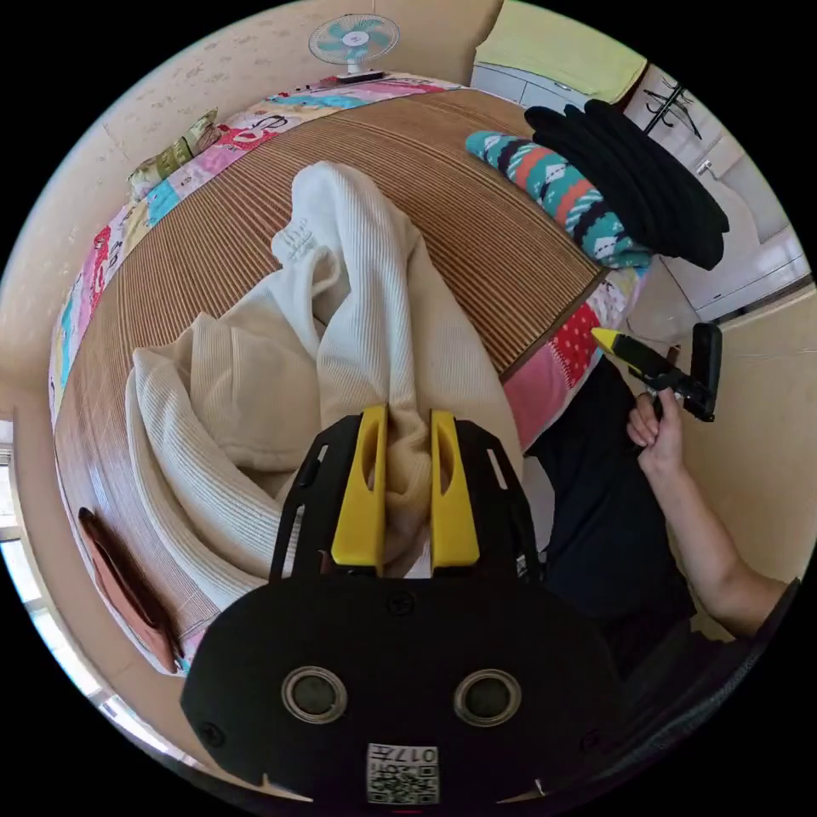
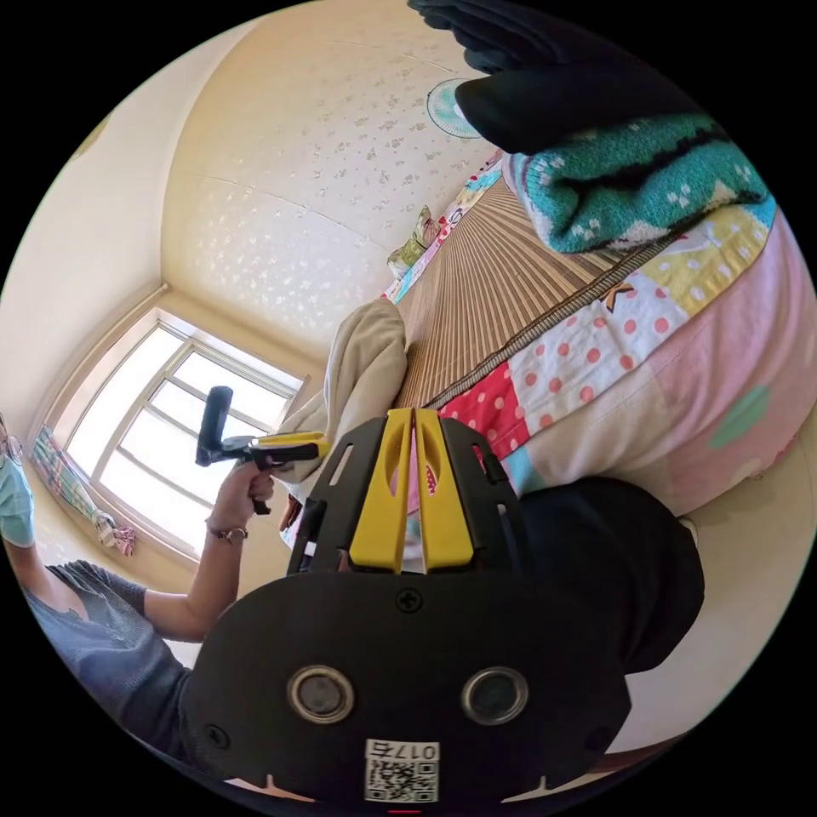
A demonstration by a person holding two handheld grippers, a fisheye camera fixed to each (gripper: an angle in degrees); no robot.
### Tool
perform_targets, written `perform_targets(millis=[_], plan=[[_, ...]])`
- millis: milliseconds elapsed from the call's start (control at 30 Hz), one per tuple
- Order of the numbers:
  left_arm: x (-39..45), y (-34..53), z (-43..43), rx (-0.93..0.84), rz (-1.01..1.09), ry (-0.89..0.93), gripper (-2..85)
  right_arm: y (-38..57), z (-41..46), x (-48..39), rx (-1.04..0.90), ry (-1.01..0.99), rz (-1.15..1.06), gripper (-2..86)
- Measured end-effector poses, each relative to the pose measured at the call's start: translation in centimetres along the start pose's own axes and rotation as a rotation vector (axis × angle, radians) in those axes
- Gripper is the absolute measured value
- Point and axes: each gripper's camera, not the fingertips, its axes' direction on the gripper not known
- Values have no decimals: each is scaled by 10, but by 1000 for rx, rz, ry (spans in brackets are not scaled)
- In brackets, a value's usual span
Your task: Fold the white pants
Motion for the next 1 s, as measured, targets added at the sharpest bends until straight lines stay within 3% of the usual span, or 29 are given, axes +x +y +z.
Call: perform_targets(millis=[67, 133, 233, 300, 433, 500, 533, 633, 700, 767, 933, 1000], plan=[[2, 38, -14, 203, 11, -15, 59, 1, -4, 3, 19, -17, 8, 4], [-14, 70, -33, 349, 35, 99, 51, 2, -6, 5, 32, -34, 14, 4], [-93, 116, -77, 569, -108, 425, 46, 0, -6, 8, 29, -45, 22, 5], [-174, 166, -111, 807, -287, 654, 25, -2, -4, 8, 19, -35, 24, 5], [-276, 263, -125, 1178, -681, 790, -5, -3, -2, 9, 8, -36, 30, 5], [-321, 337, -98, 1425, -1006, 838, -8, -2, -4, 11, 16, -50, 38, 5], [-329, 352, -91, 1444, -1074, 833, -8, -2, -5, 13, 26, -59, 45, 5], [-350, 367, -85, 1186, -1134, 758, -4, -2, -5, 14, 40, -61, 53, 4], [-330, 330, -96, 867, -1013, 541, 9, -3, -2, 13, 30, -48, 50, 4], [-303, 291, -102, 697, -899, 395, 74, -5, 4, 10, 4, -22, 43, 4], [-217, 166, -106, 522, -512, 291, 135, -8, 16, 5, -36, 26, 33, 4], [-175, 102, -91, 369, -364, 149, 159, -7, 17, 4, -39, 31, 31, 4]])
